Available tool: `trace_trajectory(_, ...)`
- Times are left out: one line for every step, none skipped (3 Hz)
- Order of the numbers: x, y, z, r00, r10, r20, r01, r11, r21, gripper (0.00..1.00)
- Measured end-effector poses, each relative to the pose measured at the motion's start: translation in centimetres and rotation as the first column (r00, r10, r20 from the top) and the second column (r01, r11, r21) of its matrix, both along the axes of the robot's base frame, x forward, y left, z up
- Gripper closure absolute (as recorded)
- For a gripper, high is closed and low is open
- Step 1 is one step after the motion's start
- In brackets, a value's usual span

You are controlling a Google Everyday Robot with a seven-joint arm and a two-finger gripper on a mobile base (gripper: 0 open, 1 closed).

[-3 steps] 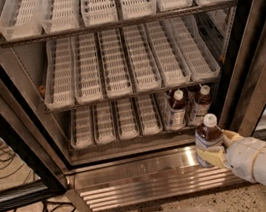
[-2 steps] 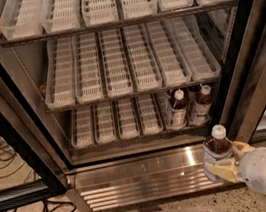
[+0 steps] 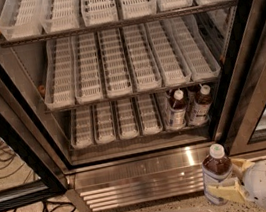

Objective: Pick blue plastic bottle from bottom shelf of fridge

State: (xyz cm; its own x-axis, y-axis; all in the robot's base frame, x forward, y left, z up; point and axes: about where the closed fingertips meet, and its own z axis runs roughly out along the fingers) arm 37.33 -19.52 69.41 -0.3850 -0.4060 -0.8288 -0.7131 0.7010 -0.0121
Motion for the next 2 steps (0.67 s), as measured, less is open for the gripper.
trace_trajectory(-0.2,1.2,-1.0,0.9981,0.048,-0.038,-0.048,0.999,-0.012,1.0)
trace_trajectory(-2.4,5.1,-4.2,0.9658,0.208,-0.155,-0.216,0.976,-0.034,1.0)
